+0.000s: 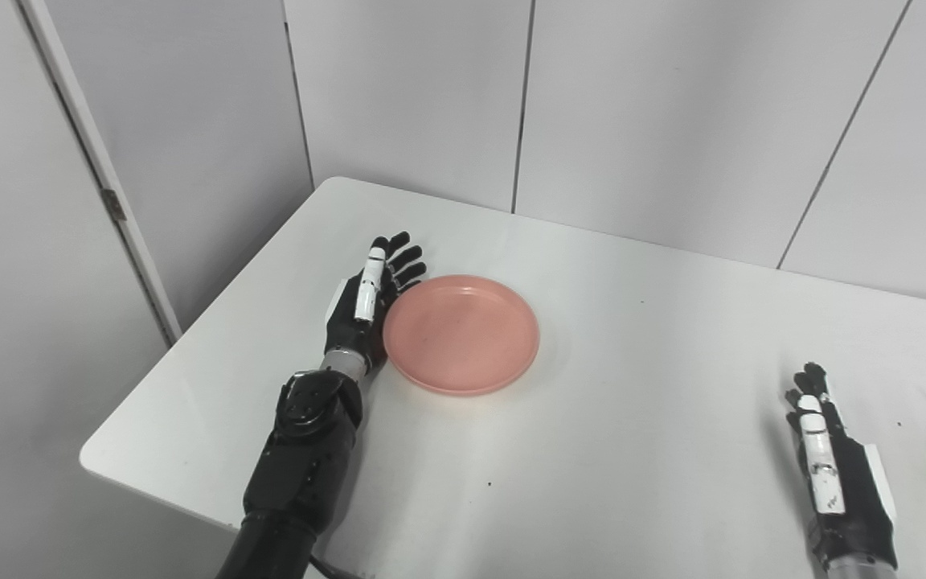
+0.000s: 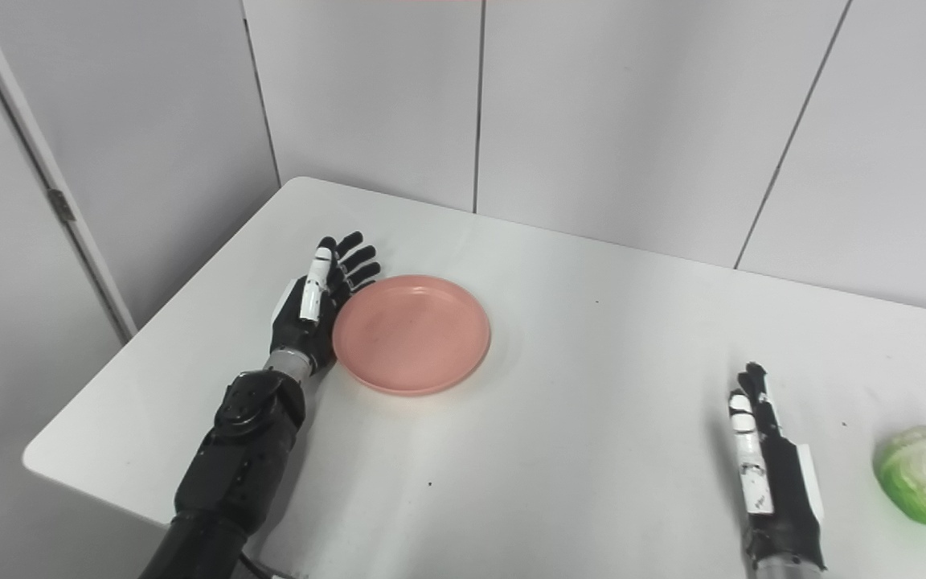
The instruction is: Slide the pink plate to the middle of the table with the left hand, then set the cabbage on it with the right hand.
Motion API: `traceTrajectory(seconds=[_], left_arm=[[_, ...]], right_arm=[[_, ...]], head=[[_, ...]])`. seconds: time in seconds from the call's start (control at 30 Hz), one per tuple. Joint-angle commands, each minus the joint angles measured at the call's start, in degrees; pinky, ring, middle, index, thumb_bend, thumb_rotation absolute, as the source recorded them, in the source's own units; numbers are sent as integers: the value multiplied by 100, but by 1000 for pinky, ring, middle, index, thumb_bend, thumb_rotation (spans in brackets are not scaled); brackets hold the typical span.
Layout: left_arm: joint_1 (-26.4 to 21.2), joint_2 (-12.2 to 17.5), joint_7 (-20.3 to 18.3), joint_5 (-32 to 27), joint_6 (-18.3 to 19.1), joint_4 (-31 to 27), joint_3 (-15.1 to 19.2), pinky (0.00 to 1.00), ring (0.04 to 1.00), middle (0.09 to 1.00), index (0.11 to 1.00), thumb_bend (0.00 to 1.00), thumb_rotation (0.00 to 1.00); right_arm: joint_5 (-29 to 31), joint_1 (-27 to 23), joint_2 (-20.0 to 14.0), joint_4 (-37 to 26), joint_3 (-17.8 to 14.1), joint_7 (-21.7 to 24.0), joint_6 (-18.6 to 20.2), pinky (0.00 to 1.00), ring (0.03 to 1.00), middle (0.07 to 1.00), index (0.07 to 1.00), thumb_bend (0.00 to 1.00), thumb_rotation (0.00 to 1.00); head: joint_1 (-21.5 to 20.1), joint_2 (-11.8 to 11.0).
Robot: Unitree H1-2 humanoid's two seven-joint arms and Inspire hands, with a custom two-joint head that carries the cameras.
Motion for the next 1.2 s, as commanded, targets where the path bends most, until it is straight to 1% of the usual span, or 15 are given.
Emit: traceTrajectory(seconds=[0.0,0.17,0.23,0.4,0.5,0.7,0.8,0.9,1.0,1.03,1.13,1.17], left_arm=[[-153,-93,-77,29,149,1,-78,858,858,868,859,444,1000],[-242,-302,-140,115,174,73,-302,874,866,874,865,443,1000],[-267,-363,-156,156,175,94,-383,861,861,872,865,443,1000],[-321,-534,-142,193,214,98,-457,866,864,872,871,442,1000],[-336,-641,-117,247,267,54,-505,857,858,867,866,440,1000],[-340,-777,-229,332,329,17,-686,876,867,873,878,448,1000],[-344,-857,-322,354,228,82,-792,891,873,879,883,456,1000],[-312,-915,-363,438,234,39,-902,889,869,873,879,467,1000],[-283,-947,-447,459,231,-12,-960,896,873,877,881,463,1000],[-259,-964,-476,460,262,-71,-991,896,874,878,881,462,1000],[-201,-1003,-550,425,334,-211,-1044,915,874,880,884,461,1000],[-174,-1014,-576,416,355,-269,-1062,916,874,880,884,461,1000]], right_arm=[[9,-21,61,-110,30,1,88,997,971,977,986,276,1000],[33,-29,110,-96,32,-16,47,982,969,978,985,272,1000],[38,-36,127,-73,29,-21,10,979,966,977,983,278,1000],[61,-30,161,-101,45,-6,-29,949,955,972,983,254,1000],[35,-19,192,-135,60,-41,10,949,952,969,981,258,1000],[-100,12,270,-215,96,-164,131,945,931,940,960,268,1000],[-130,3,286,-174,128,-191,114,970,939,942,959,285,1000],[-177,-20,304,-91,141,-233,62,975,940,941,954,293,1000],[-206,-33,315,-38,158,-243,44,982,939,943,953,306,1000],[-224,-43,323,5,166,-255,25,984,939,943,953,308,1000],[-290,-63,345,75,187,-295,6,977,940,946,951,345,1000],[-310,-66,359,94,193,-311,-9,976,940,946,951,346,1000]], head=[[-8,4],[-199,55],[-257,71],[-425,126],[-531,156],[-769,216],[-1017,232],[-1242,257],[-1346,268],[-1440,288],[-1532,309],[-1652,337]])
